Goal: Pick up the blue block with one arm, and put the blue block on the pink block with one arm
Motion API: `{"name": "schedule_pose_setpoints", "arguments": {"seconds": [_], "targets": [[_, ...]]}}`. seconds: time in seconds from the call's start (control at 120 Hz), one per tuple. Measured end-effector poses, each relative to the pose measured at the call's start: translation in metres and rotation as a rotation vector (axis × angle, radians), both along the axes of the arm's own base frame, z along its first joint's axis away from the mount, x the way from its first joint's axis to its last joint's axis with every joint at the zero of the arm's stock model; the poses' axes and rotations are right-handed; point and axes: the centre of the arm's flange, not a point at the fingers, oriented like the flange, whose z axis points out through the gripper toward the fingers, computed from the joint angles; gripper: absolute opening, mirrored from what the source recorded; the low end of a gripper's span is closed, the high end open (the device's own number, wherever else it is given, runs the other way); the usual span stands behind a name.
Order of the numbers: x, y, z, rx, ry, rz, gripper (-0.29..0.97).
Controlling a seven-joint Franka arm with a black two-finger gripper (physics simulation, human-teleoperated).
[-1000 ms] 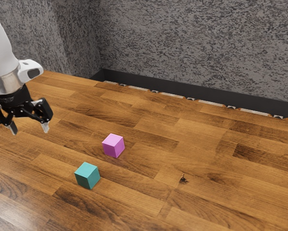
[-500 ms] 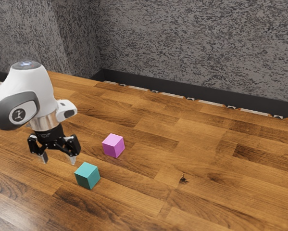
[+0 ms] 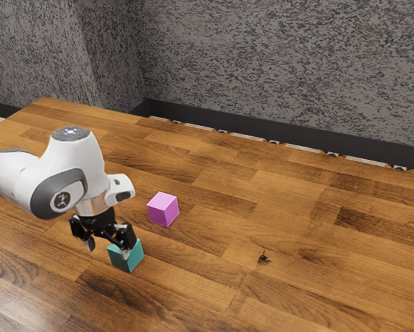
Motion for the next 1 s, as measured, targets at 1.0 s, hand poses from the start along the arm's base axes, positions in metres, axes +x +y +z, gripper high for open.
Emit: {"name": "schedule_pose_setpoints", "arguments": {"seconds": [1.0], "targets": [[0.055, 0.016, -0.051, 0.008, -0.015, -0.102, 0.68]]}}
